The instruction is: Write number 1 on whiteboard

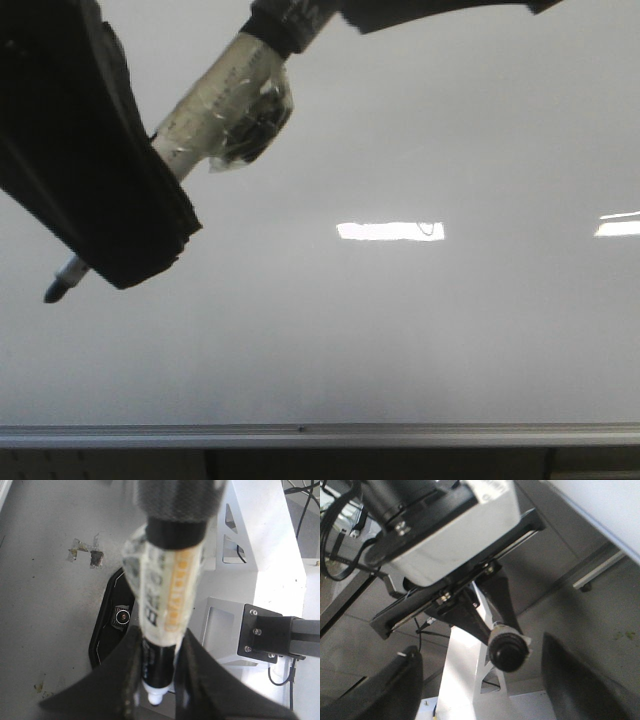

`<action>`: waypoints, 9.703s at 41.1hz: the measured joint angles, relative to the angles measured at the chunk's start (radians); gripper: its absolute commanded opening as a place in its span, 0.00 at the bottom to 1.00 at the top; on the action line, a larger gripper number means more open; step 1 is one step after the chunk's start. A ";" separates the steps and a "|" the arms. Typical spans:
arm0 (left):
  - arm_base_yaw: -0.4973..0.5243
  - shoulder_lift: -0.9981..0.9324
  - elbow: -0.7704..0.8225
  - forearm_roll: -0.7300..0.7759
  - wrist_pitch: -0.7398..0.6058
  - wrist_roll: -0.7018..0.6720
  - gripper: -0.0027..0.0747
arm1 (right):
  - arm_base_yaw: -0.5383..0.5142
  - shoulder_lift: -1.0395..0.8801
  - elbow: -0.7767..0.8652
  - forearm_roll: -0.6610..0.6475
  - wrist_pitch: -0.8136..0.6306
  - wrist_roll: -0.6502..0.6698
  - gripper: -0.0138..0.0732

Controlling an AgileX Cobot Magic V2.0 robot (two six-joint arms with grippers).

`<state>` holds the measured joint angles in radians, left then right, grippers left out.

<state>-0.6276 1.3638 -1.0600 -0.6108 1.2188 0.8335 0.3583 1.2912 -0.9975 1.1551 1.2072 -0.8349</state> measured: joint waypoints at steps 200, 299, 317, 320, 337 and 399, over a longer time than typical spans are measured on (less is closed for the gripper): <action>0.639 -0.827 0.525 0.327 -0.768 -0.520 0.01 | -0.255 -0.082 0.044 -0.351 -0.694 0.124 0.09; 0.639 -0.827 0.525 0.327 -0.768 -0.522 0.01 | -0.255 -0.170 0.042 -0.355 -0.599 0.122 0.09; 0.639 -0.827 0.525 0.323 -0.768 -0.522 0.01 | -0.255 -0.170 0.042 -0.349 -0.592 0.120 0.09; 0.631 -0.823 0.521 0.319 -0.756 -0.513 0.01 | -0.255 -0.170 0.042 -0.340 -0.582 0.120 0.09; 0.406 -0.582 0.385 0.096 -0.575 -0.300 0.63 | -0.143 -0.170 0.042 -0.308 -0.483 0.094 0.09; -0.084 -0.197 0.178 -0.375 -0.493 0.171 0.47 | -0.043 -0.170 0.042 0.125 -0.128 -0.139 0.09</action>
<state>-0.7121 1.1669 -0.8822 -0.9860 0.7256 1.0047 0.3149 1.1214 -0.9550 1.2806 1.0793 -0.9735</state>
